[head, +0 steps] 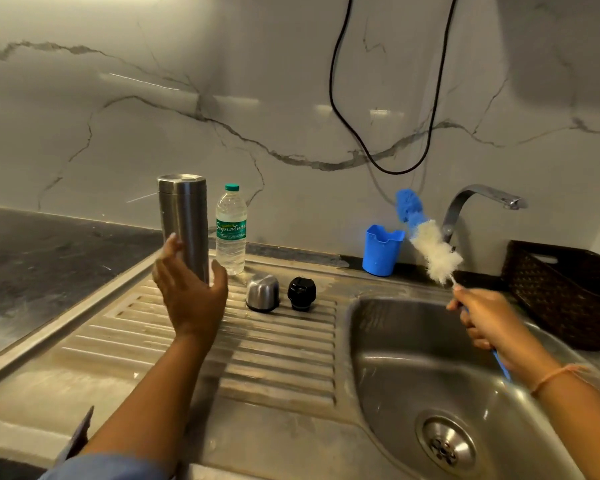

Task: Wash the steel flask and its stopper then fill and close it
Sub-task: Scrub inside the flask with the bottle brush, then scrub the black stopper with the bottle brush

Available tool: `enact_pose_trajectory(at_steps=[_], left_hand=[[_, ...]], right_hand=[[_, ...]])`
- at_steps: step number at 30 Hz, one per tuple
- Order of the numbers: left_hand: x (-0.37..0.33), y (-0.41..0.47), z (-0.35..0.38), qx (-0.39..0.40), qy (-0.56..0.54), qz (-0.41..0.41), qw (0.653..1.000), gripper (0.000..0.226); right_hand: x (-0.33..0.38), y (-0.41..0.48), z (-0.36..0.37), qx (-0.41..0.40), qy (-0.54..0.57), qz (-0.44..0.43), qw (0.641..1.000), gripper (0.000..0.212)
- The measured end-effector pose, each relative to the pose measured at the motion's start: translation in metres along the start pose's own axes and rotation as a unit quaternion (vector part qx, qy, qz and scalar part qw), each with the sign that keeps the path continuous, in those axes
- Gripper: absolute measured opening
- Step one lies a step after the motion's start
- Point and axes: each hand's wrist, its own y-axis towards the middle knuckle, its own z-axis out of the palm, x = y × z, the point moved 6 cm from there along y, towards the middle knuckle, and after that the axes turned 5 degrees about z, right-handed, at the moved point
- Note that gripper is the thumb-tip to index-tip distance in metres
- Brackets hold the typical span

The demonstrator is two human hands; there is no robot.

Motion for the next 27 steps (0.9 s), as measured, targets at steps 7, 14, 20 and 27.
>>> enact_pose_trajectory(at_steps=[7,14,20,27], left_hand=[[-0.037,-0.044,0.058,0.103,-0.027,-0.068,0.992,0.037],[-0.009,-0.044,0.072,0.195,0.029,-0.089,0.976,0.036],[-0.002,-0.046,0.084,0.236,0.045,-0.088,0.967,0.040],[0.006,-0.047,0.089,0.281,0.071,-0.112,0.950,0.054]], right_hand=[[0.057,0.042,-0.025,-0.103,-0.356,-0.155,0.916,0.035],[0.111,0.057,-0.031,-0.173,-0.619,-0.249,0.724,0.028],[0.156,0.062,-0.021,-0.195,-0.744,-0.275,0.577,0.017],[0.187,0.067,0.004,-0.232,-0.801,-0.282,0.475,0.011]])
